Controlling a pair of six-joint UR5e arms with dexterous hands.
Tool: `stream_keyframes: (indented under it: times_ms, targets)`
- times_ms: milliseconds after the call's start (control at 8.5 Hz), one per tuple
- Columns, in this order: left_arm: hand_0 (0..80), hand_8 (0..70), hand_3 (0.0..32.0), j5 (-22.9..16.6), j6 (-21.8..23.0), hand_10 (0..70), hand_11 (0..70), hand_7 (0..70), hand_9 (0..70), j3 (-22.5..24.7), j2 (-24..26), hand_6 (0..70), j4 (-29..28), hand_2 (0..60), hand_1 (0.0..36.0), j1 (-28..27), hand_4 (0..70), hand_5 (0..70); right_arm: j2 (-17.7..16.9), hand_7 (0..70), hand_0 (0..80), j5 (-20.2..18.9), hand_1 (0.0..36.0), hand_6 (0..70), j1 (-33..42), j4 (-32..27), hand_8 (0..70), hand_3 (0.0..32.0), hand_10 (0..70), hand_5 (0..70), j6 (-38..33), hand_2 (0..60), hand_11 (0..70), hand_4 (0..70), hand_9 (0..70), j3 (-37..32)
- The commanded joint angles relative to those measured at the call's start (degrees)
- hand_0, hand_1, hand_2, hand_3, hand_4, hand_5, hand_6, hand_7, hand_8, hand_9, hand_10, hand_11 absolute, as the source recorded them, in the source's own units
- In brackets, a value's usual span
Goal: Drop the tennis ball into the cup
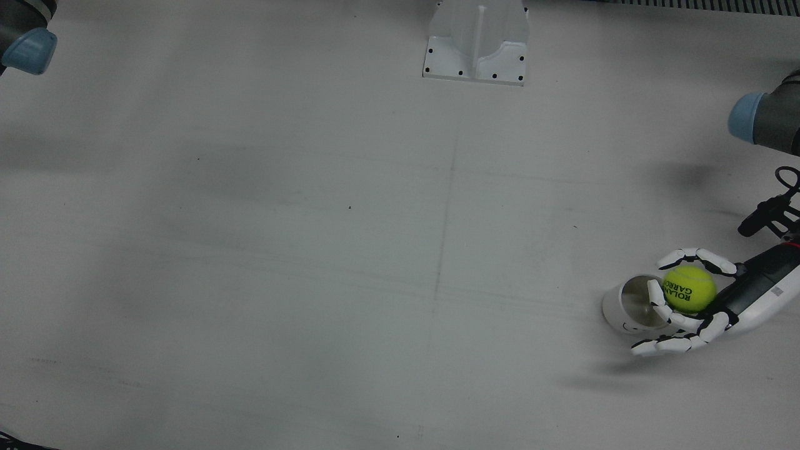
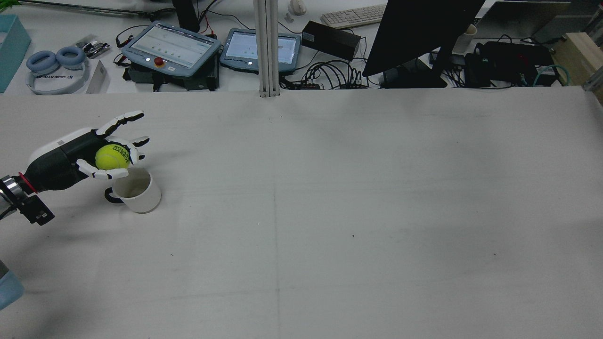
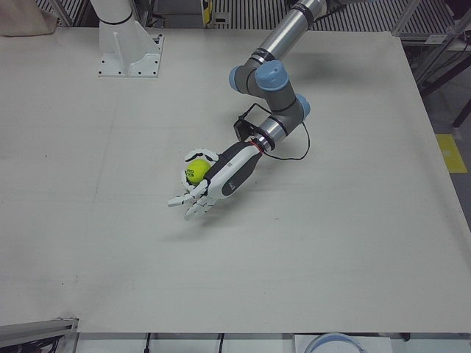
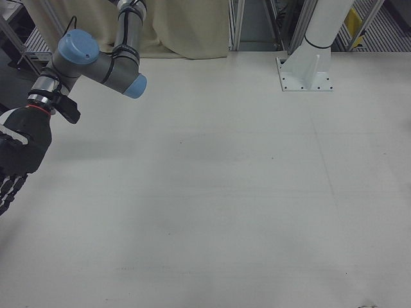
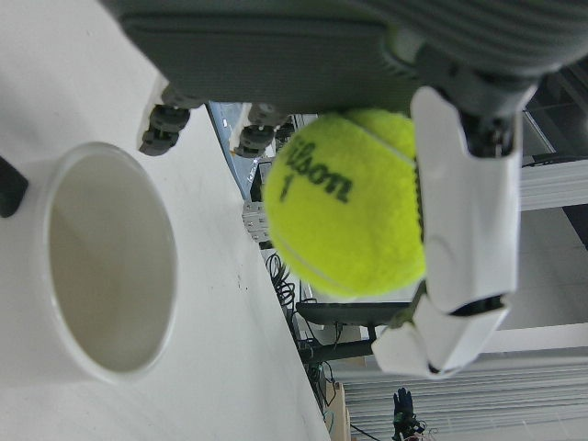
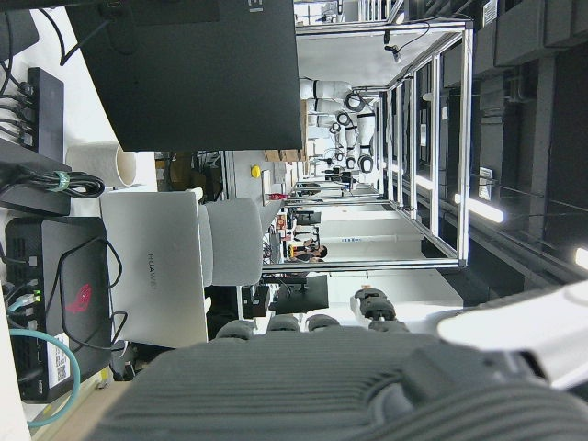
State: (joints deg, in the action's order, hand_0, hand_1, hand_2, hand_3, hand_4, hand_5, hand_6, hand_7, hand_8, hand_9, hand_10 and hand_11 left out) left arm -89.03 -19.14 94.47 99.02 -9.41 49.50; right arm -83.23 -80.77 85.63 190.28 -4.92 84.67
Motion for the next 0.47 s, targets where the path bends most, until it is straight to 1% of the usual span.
stream_keyframes:
  times_ms: [0,118,235,353]
  targets:
    - [55.3,9.5,32.0,-0.01,0.15,5.3,10.4,7.2,0.2,-0.08,-0.05,31.6,-0.52,31.7,27.4,0.07,0.0,15.6,0.0,0.0,0.0,0.0,0.0,0.0,0.07,0.0,0.0,0.0,0.0,0.0,0.09,0.0,0.0,0.0,0.0,0.14]
    - [53.8,6.1,32.0,-0.01,0.24,5.4,10.4,10.0,0.4,0.19,-0.06,15.8,-0.52,29.6,26.3,0.16,0.0,11.6,0.0,0.0,0.0,-0.09,0.0,0.0,0.07,0.0,0.0,0.0,0.0,0.0,0.0,0.0,0.0,0.0,0.0,0.14]
    - [52.3,5.1,32.0,-0.01,1.55,5.4,10.2,10.0,0.7,0.62,-0.06,12.1,-0.43,26.6,25.1,0.59,0.0,10.8,0.0,0.0,0.0,0.0,0.0,0.0,0.07,0.0,0.0,0.0,0.0,0.0,0.0,0.0,0.0,0.0,0.0,0.14]
    - [51.8,6.3,32.0,0.08,5.04,5.3,10.0,8.3,0.5,-0.07,-0.49,19.6,0.18,27.2,23.9,5.03,0.0,12.1,0.0,0.0,0.0,-0.09,0.0,0.0,0.07,0.0,0.0,0.0,0.0,0.0,0.09,0.0,0.0,0.0,0.0,0.14]
